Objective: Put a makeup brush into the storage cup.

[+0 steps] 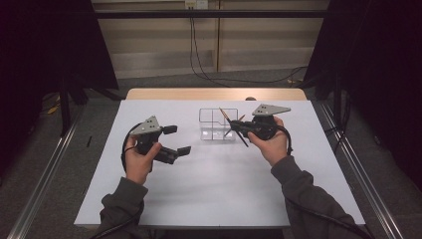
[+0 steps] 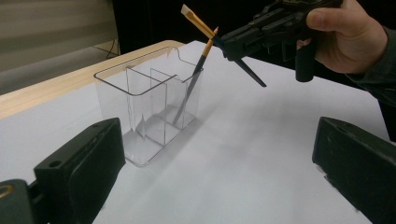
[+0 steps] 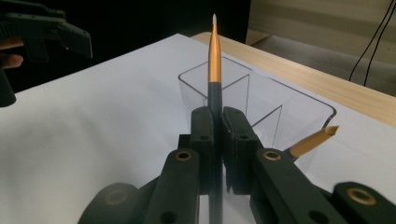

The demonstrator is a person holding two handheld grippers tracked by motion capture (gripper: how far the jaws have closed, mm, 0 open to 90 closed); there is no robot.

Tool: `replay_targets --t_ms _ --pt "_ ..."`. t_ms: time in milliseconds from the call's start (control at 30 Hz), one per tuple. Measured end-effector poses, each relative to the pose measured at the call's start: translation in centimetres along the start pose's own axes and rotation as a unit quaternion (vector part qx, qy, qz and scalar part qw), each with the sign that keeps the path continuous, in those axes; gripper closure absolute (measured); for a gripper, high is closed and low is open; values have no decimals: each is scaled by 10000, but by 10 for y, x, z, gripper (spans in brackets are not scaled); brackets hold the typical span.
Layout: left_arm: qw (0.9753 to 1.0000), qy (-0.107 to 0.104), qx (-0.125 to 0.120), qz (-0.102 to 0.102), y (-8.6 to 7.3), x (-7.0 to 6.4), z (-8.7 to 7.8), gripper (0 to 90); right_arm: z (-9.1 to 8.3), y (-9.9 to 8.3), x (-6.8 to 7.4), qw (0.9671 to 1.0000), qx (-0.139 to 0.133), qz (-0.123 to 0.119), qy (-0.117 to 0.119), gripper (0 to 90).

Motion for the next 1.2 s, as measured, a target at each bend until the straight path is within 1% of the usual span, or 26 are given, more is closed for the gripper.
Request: replay_targets --t_ms 100,267,433,567,733,767,800,1100,1167,1200 --pt "10000 -1 -12 -7 0 0 0 20 0 0 0 10000 -59 16 -8 838" --pt "10000 12 37 0 0 0 0 20 0 1 0 9999 -138 36 -41 838" --pt "10000 2 30 -23 -1 0 1 20 0 1 -1 9996 -233 134 -39 838" --pt "10000 3 23 -37 -1 0 1 19 0 1 -1 9995 -287 139 -18 838" --pt "10000 -10 2 -17 0 0 1 19 0 2 -1 9990 -404 177 -66 838" --pt "10000 -31 -11 -17 0 0 1 19 1 2 -1 9990 -412 191 -54 838" --pt "10000 6 24 -8 0 0 1 19 1 1 -1 9989 -425 188 -76 838" --pt "10000 -4 24 -22 -1 0 0 19 4 3 -4 9987 -471 175 -131 838" --pt "10000 -3 2 -42 -1 0 0 19 4 3 -4 9986 -477 179 -134 838" --pt "10000 -52 -55 -58 -1 0 1 19 5 4 -5 9986 -479 174 -141 838"
Point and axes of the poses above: each handheld gripper's, and its own axes: z roughly forward along the jaws, y roughly out of its top, x roughly to its left, the point moved 2 cm from there along z, roughly forward along the jaws, and after that the axes turned 15 degrees about -y, right-handed, at the moved point
